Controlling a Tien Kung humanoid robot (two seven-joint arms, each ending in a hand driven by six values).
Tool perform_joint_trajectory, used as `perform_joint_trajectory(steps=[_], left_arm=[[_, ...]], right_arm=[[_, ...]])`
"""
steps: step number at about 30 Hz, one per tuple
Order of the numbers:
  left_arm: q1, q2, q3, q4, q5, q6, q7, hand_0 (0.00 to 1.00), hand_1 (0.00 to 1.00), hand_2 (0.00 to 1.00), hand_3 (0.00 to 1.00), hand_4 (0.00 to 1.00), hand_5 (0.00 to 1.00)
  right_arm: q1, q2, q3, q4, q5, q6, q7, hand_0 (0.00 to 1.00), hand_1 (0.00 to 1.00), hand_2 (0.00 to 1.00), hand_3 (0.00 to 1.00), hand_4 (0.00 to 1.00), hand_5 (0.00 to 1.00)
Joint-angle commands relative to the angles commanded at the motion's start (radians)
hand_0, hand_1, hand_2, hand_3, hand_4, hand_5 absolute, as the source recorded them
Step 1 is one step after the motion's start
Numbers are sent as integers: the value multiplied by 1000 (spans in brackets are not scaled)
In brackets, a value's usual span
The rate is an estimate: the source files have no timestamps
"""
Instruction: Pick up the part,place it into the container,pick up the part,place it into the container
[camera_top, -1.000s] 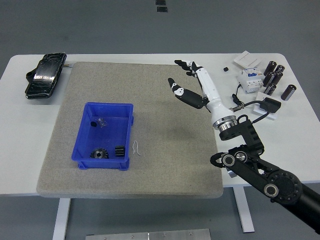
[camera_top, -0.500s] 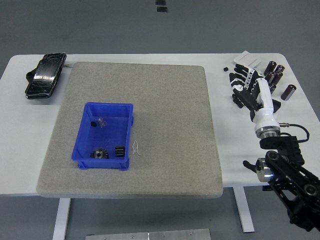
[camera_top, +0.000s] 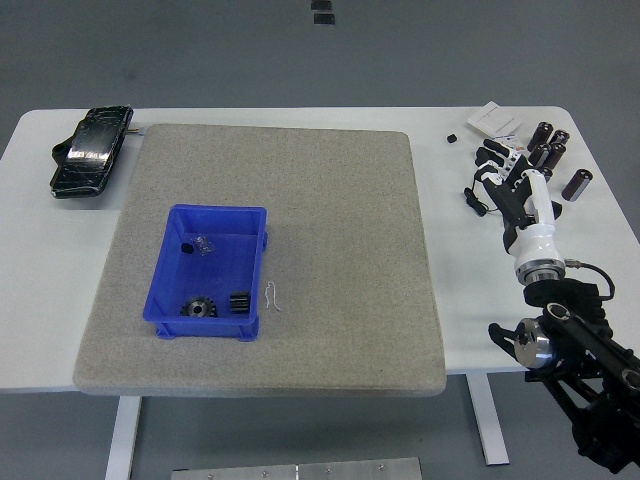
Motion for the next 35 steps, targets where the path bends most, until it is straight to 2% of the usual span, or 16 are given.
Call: perform_joint_trajectory(steps=[6, 11, 16, 25, 35], left_arm=[[15, 0, 3, 0, -8, 2, -2, 680, 638, 602, 592, 668, 306], [34, -17, 9, 0, -24, 5, -4, 680, 638, 602, 592, 668, 306], [32, -27, 16, 1, -34, 5, -9, 680, 638, 603, 592, 669, 308], [21, -19, 17, 2, -38, 7, -11, 681, 638, 603, 592, 669, 310], [15, -15, 24, 1, -50, 10, -14, 681, 639, 603, 592, 669, 312]], right_arm=[[-10, 3, 0, 7, -5, 4, -4, 750, 758, 737, 691, 673, 380], [-16, -2, 4, 19, -11, 17, -7, 749, 759, 736, 689, 670, 381], [-16, -6, 16, 24, -12, 37, -6, 749, 753, 737, 691, 672, 378], [-12, -5, 35, 21, -8, 69, -6, 747, 745, 737, 693, 674, 386], [-17, -1, 66, 22, -7, 76, -5, 743, 737, 734, 691, 675, 395]])
